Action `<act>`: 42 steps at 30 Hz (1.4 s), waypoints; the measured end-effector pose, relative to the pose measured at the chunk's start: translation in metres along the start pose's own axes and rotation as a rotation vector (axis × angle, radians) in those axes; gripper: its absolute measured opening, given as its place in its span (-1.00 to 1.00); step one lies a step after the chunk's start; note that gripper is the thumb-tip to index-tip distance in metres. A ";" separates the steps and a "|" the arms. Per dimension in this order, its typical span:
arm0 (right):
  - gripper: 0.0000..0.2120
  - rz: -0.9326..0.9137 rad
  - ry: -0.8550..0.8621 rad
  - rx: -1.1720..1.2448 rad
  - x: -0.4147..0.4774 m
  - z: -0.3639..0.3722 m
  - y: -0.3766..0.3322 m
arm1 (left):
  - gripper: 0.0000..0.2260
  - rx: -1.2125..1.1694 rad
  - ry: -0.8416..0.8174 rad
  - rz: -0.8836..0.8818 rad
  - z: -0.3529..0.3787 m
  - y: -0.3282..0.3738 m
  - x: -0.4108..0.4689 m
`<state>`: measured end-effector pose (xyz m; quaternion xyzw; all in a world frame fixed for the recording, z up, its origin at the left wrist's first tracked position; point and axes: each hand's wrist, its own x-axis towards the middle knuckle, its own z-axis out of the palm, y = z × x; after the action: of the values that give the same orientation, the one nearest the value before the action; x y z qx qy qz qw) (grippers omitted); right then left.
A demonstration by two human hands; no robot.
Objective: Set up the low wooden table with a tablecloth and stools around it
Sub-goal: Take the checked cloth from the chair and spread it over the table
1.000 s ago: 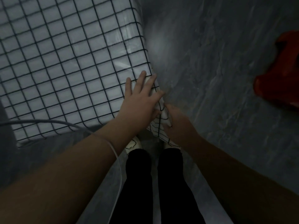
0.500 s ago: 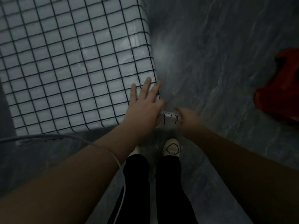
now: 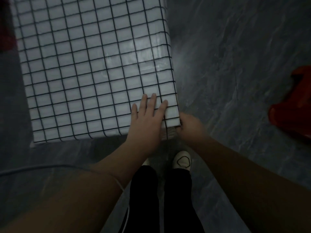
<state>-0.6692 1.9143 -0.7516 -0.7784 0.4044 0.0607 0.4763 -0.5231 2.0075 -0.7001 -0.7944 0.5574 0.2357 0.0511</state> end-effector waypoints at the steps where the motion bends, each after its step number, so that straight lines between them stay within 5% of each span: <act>1: -0.72 0.013 -0.023 -0.022 0.003 -0.002 0.001 | -0.18 0.002 -0.001 -0.008 0.001 -0.002 -0.002; 6: -0.75 0.095 -0.172 -0.252 0.012 -0.008 0.015 | -0.19 -0.005 0.013 -0.026 0.004 -0.003 0.000; 12: -0.78 0.144 -0.095 -0.211 0.007 -0.004 0.014 | -0.20 -0.023 -0.005 -0.047 0.001 -0.002 0.000; 17: -0.36 0.129 -0.126 0.051 -0.001 -0.024 -0.028 | -0.20 -0.064 -0.072 -0.063 -0.013 0.000 0.000; 24: -0.07 0.041 -0.030 -0.053 -0.012 -0.041 -0.072 | -0.17 -0.133 -0.034 -0.184 -0.027 -0.017 -0.026; 28: -0.24 0.048 0.046 0.022 -0.005 -0.037 -0.093 | -0.19 -0.208 -0.044 -0.184 -0.021 -0.029 -0.032; 37: -0.26 0.255 0.102 -0.320 -0.001 -0.008 -0.131 | -0.23 -0.309 0.018 -0.206 -0.025 -0.091 -0.079; 42: -0.26 0.057 0.097 -0.601 -0.008 0.054 -0.191 | -0.31 -0.376 0.021 -0.322 -0.027 -0.165 -0.130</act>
<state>-0.5279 2.0034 -0.6443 -0.8749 0.4122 0.1536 0.2027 -0.3996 2.1718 -0.6499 -0.8710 0.3704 0.3159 -0.0666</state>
